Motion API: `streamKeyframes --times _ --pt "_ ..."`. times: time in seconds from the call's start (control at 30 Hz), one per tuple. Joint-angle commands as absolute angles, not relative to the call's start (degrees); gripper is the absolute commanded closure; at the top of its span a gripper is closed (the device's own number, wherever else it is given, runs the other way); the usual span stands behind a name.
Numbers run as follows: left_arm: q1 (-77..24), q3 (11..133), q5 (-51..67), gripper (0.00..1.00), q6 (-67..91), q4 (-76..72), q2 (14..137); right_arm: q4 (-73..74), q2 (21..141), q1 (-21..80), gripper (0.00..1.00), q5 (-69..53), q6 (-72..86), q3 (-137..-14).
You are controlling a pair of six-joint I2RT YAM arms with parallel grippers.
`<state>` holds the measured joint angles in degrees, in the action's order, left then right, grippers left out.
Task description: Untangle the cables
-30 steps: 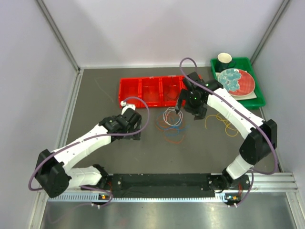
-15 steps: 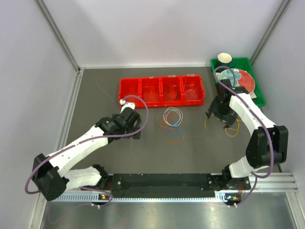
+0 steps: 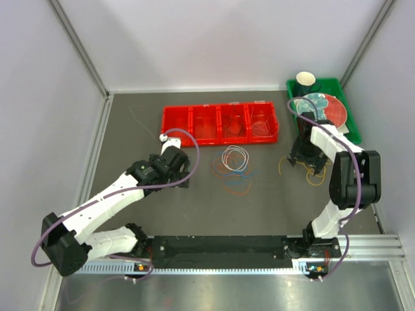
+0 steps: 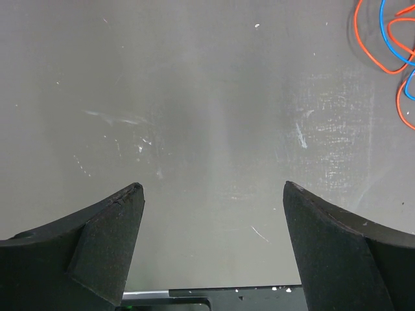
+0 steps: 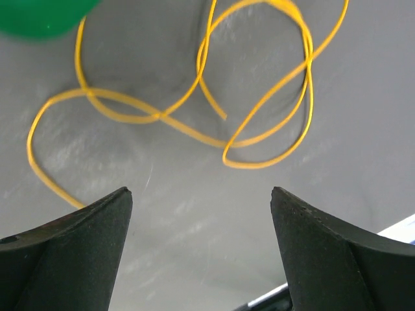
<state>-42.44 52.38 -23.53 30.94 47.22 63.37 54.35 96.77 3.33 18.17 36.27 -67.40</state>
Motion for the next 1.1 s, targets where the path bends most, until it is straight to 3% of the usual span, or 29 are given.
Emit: streamKeyframes --times 0.0,0.3,0.47,0.6,0.63,1.07 --pt "-42.80 52.03 -24.87 0.08 30.85 46.85 63.37 47.48 98.26 0.44 0.15 17.76 32.70 -66.45" --pt "-42.80 52.03 -25.14 0.08 30.85 46.85 63.81 42.54 102.04 -3.07 0.28 15.91 29.62 -66.53" --pt "-42.80 52.03 -25.49 0.08 30.85 46.93 64.25 38.77 102.31 -3.16 0.51 12.66 28.39 -64.87" --pt "-42.80 52.21 -25.66 0.08 31.03 47.11 64.77 37.88 102.13 -3.25 0.83 9.50 28.39 -64.42" --pt "-42.80 52.21 -25.66 0.08 31.03 47.11 64.78 37.79 101.95 -3.16 1.00 8.88 28.39 -64.42" --pt "-42.80 52.38 -26.19 0.08 31.11 47.37 64.51 40.34 90.36 7.82 1.00 0.27 31.81 -70.83"
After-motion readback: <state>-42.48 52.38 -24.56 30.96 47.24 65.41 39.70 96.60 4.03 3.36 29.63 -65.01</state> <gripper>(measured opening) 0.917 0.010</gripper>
